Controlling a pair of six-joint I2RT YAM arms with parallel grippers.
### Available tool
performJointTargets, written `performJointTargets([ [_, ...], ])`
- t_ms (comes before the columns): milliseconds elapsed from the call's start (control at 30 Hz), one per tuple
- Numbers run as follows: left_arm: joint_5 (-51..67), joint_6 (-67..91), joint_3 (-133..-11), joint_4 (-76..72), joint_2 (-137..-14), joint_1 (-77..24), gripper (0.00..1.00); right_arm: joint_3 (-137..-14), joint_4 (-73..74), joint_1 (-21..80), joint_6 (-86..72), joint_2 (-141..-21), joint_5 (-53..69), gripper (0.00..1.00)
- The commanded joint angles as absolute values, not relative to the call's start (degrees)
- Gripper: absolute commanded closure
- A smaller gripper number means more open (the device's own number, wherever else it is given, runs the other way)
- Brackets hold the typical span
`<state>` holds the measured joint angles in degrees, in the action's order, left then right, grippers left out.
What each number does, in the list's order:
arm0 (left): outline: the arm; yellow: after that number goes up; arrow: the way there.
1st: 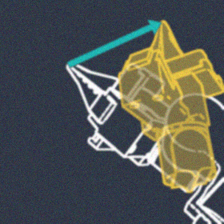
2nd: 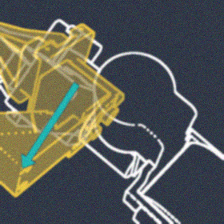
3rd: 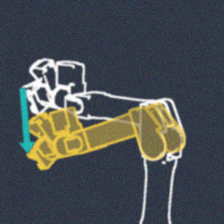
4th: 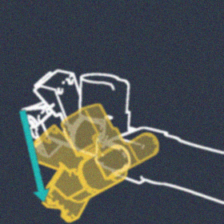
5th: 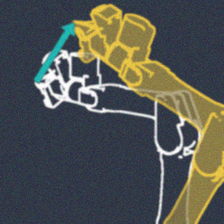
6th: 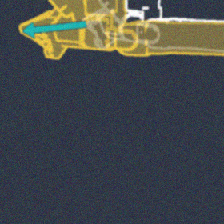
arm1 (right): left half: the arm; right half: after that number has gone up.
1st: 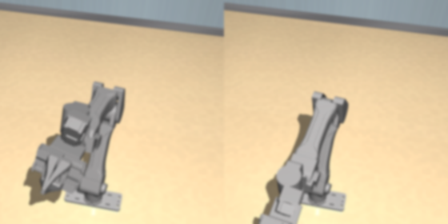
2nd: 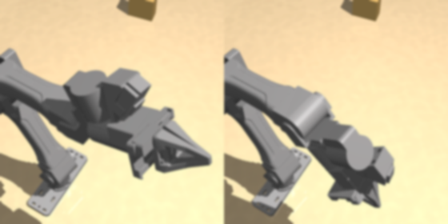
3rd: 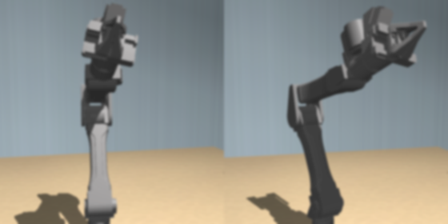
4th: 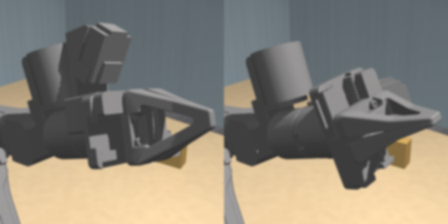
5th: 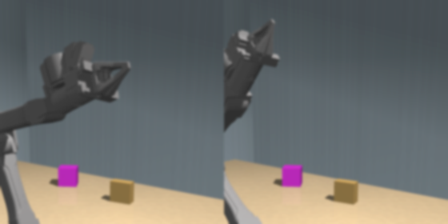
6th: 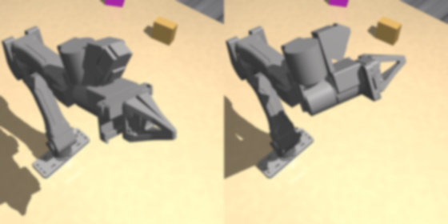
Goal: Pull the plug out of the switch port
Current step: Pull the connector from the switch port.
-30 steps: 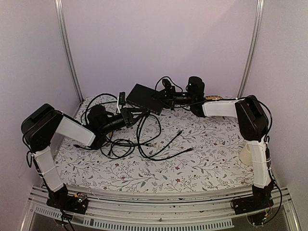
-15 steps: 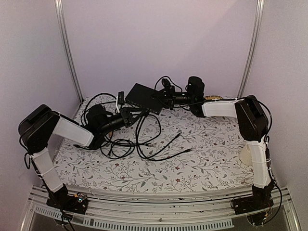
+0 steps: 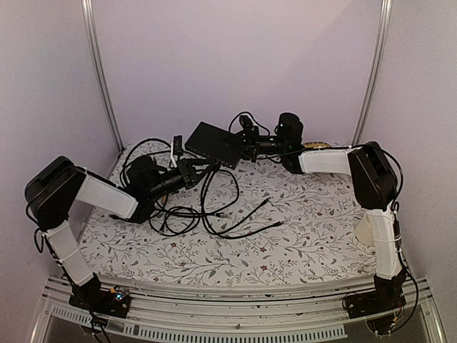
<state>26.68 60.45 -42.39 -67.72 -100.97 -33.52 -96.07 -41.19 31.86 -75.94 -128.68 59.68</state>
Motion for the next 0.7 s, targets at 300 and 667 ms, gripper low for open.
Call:
performJointTargets([
  [300, 24.4, 57.7, -39.2, -62.4, -99.8, -33.8, 1.00, -101.2, -46.6, 28.9, -78.1, -127.7, 54.9, 0.98],
  [667, 25.8, 54.4, -42.1, -58.1, -99.1, -32.1, 1.00, -100.2, -44.9, 28.3, -76.8, -126.8, 57.0, 0.98],
])
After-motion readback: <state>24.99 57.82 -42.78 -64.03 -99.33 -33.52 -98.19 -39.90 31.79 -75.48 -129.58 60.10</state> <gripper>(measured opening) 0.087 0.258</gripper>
